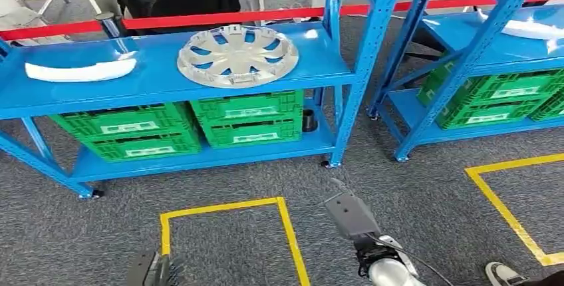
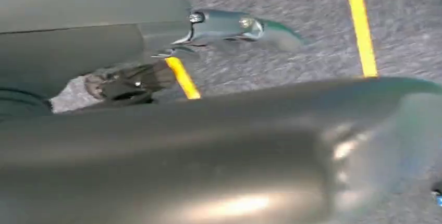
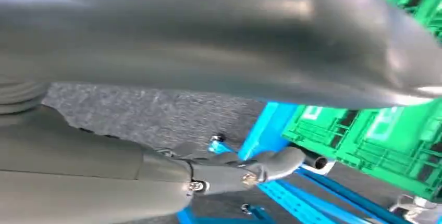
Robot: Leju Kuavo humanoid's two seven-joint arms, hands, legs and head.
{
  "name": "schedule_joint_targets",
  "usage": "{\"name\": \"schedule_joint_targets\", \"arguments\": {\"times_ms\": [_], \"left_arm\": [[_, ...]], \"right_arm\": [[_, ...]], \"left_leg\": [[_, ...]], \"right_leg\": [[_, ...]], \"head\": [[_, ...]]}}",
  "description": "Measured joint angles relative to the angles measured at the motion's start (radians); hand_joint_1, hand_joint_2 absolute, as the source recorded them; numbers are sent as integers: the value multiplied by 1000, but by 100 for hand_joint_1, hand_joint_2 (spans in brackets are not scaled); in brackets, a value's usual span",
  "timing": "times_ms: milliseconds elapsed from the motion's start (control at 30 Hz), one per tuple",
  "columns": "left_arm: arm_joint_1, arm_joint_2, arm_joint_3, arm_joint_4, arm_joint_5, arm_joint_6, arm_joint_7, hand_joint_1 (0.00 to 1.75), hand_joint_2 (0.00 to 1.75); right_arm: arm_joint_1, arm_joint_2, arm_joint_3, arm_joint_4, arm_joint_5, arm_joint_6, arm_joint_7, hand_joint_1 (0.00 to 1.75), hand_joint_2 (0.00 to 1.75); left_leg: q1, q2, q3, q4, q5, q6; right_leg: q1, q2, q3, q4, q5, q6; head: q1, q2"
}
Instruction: Take the parts from the cabinet and place them on the table.
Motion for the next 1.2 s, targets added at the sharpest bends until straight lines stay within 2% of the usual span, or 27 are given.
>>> {"name": "schedule_joint_targets", "arguments": {"times_ms": [33,100,133,167,200,233,267,300,333,433,500,533,600,633,667,700,767,800,833,933,967,1000,1033,1100,1133,1167,1200], "left_arm": [[-3,1,0,0,0,0,0,0,0],[-3,-2,0,0,0,0,0,0,0],[-2,-3,0,0,-1,0,0,0,0],[-1,-3,0,0,-2,0,0,0,0],[-1,-3,0,0,-3,-1,0,0,0],[-1,-3,0,0,-3,-1,1,0,0],[-1,-4,0,-1,-4,-2,2,0,0],[-2,-4,0,-1,-5,-2,2,0,0],[-4,-4,0,-1,-5,-2,2,0,0],[-4,-5,0,-1,-8,-5,2,0,0],[-5,-2,0,-1,-8,-6,2,0,0],[-7,-3,0,-1,-8,-6,2,0,0],[-6,-3,0,-1,-8,-6,2,0,0],[-4,-3,0,-1,-8,-6,2,0,0],[-1,-3,0,-1,-8,-6,2,0,0],[0,-3,0,-1,-8,-6,2,0,0],[-2,-2,0,-1,-8,-6,2,0,0],[-2,-2,0,-1,-10,-6,2,0,0],[-2,-2,0,0,-11,-6,2,0,0],[0,-3,0,-1,-14,-6,6,0,0],[0,-3,0,-1,-15,-6,8,0,0],[0,-4,0,-1,-16,-6,10,0,0],[-2,-3,0,-1,-16,-6,10,0,0],[-5,-7,0,-1,-16,-6,10,0,0],[-3,-9,0,-1,-16,-6,10,0,0],[-2,-10,0,-1,-16,-6,11,0,0],[-1,-10,0,-1,-16,-6,11,0,0]], "right_arm": [[-2,0,0,0,0,0,1,0,0],[3,0,0,0,0,0,2,0,0],[5,0,0,0,-1,0,2,0,0],[6,0,0,0,-1,0,2,0,0],[5,0,0,0,-1,0,2,0,0],[5,-1,0,0,-1,0,1,0,0],[5,-2,0,0,-1,0,1,0,0],[5,-3,0,0,1,0,1,0,0],[4,-3,0,-1,5,0,0,0,0],[7,-6,0,-1,23,-5,2,0,0],[7,-6,0,-5,32,-7,1,0,0],[7,-6,0,-8,33,-7,2,0,0],[8,-6,0,-8,34,-7,2,0,0],[10,-6,0,-8,34,-7,3,0,0],[11,-6,0,-8,34,-7,3,0,0],[14,-6,0,-8,34,-7,4,0,0],[17,-6,0,-8,34,-7,5,0,0],[17,-6,0,-11,34,-8,5,0,0],[17,-6,0,-11,36,-10,5,0,0],[22,-6,0,-20,47,-10,19,0,0],[23,-6,0,-24,50,-10,22,0,0],[23,-8,0,-27,54,-11,21,0,0],[22,-8,0,-28,56,-12,22,0,0],[27,-10,0,-28,56,-12,22,0,0],[32,-10,0,-29,54,-12,22,0,0],[37,-10,0,-30,48,-12,21,0,0],[41,-11,0,-31,43,-12,21,0,0]], "left_leg": [[0,2,2,0,-2,7],[-1,2,7,0,-8,14],[-2,1,10,0,-12,14],[-1,-1,16,1,-16,13],[-1,-2,23,1,-22,10],[0,-4,33,2,-28,8],[1,-5,43,3,-36,4],[1,-5,44,5,-43,-2],[-7,-7,43,15,-50,-10],[-4,-7,50,1,-51,-24],[-3,-6,53,20,-67,-36],[-2,-4,26,75,-97,-42],[2,-3,-62,236,-164,-49],[2,-3,-105,306,-183,-51],[3,-3,-127,330,-173,-52],[3,-3,-121,301,-135,-50],[3,-3,-56,139,-27,-42],[3,-1,-21,54,14,-36],[-2,0,-9,34,-5,-34],[-7,-4,-11,22,-9,-19],[-2,-5,-7,12,-6,-11],[2,-6,1,4,-3,-4],[2,-5,5,2,-5,3],[1,-5,7,2,-9,11],[0,-5,9,2,-11,14],[0,-6,12,2,-14,13],[0,-8,17,2,-17,12]], "right_leg": [[-1,0,-34,63,-32,1],[-1,1,-125,223,-96,4],[-1,1,-160,275,-104,5],[-2,1,-173,279,-83,7],[-3,1,-160,235,-39,7],[-4,1,-129,159,15,6],[-5,0,-86,62,69,5],[-6,1,-58,-3,84,4],[-1,2,-51,-19,72,-1],[3,4,-53,-15,66,-21],[-6,4,-40,-23,65,-33],[-7,2,-35,-24,61,-38],[-7,0,-30,-24,55,-44],[-6,0,-27,-24,52,-44],[-7,1,-24,-23,49,-44],[-7,3,-17,-23,44,-43],[-7,3,0,-23,34,-38],[-7,3,6,-24,28,-34],[-3,3,6,-24,25,-28],[-4,3,4,-31,27,-11],[0,2,8,-33,24,-2],[-5,3,7,-20,17,2],[-3,3,-13,19,-5,4],[-3,3,-97,175,-77,9],[-2,3,-142,250,-99,10],[-3,3,-168,285,-96,11],[-3,3,-168,268,-68,11]], "head": [[1,0],[1,0],[2,0],[2,0],[2,0],[2,0],[2,0],[2,0],[3,0],[0,0],[0,0],[-3,0],[-4,0],[-3,0],[-4,0],[-4,0],[-4,0],[-4,0],[-4,0],[-2,0],[-2,0],[-2,0],[-1,0],[-2,0],[-1,0],[-1,0],[-1,0]]}}
